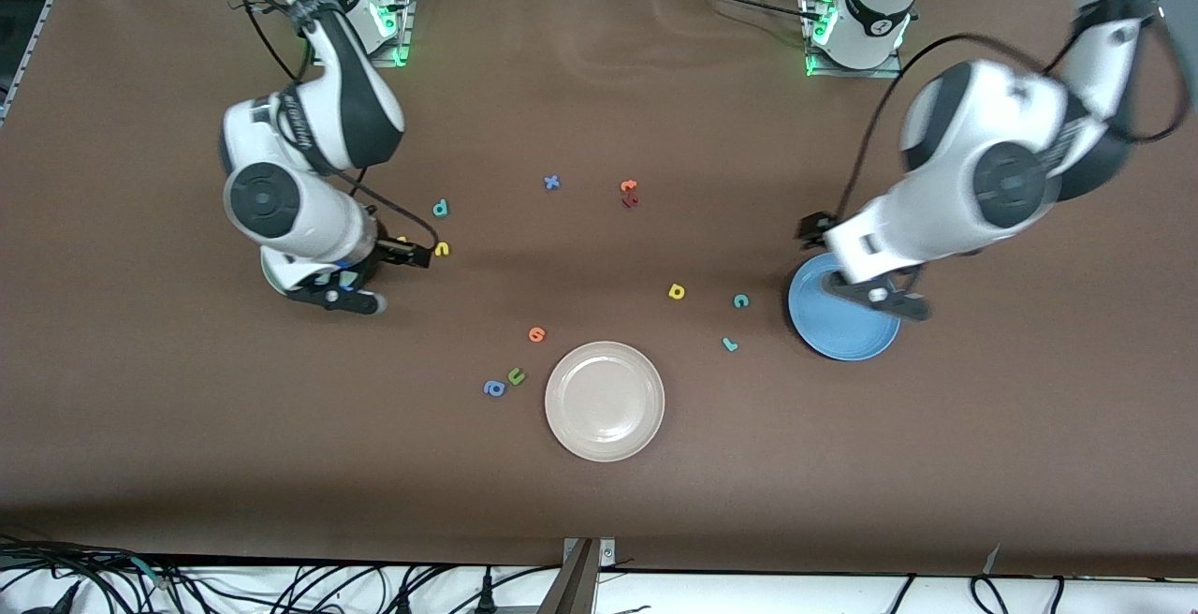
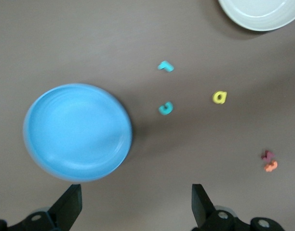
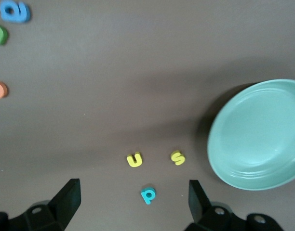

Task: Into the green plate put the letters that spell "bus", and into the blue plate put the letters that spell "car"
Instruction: 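Grasp the yellow u with the right gripper while the left gripper grasps teal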

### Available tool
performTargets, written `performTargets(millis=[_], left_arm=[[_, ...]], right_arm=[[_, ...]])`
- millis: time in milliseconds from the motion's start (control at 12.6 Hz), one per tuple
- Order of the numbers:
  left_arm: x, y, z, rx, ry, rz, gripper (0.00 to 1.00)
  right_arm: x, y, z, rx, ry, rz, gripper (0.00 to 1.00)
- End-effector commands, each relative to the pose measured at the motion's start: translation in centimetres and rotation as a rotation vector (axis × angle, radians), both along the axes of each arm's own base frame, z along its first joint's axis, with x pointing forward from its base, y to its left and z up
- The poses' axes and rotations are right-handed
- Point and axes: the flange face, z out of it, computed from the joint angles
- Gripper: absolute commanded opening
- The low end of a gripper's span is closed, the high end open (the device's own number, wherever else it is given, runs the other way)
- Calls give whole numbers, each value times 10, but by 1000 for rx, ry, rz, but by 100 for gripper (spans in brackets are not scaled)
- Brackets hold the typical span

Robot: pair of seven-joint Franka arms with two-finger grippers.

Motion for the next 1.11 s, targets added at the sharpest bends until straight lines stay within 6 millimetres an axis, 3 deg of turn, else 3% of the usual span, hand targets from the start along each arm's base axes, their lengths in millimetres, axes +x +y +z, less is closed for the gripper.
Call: performTargets(millis=[0, 159, 476, 634, 1031], left_arm=[[15, -24, -43, -25, -29, -40, 98], [16, -51, -73, -41, -62, -69, 92], [30, -56, -129, -63, -150, -332, 94], [34, -58, -153, -83, -182, -428, 95], [36, -60, -202, -107, -230, -516, 95]], right_arm=[[-32, 10, -38, 35, -34, 20, 99], [-47, 8, -71, 50, -76, 52, 99], [-56, 9, -119, 49, -31, 121, 94], [-63, 17, -135, 55, -18, 135, 89], [-72, 16, -153, 44, 19, 140, 69]])
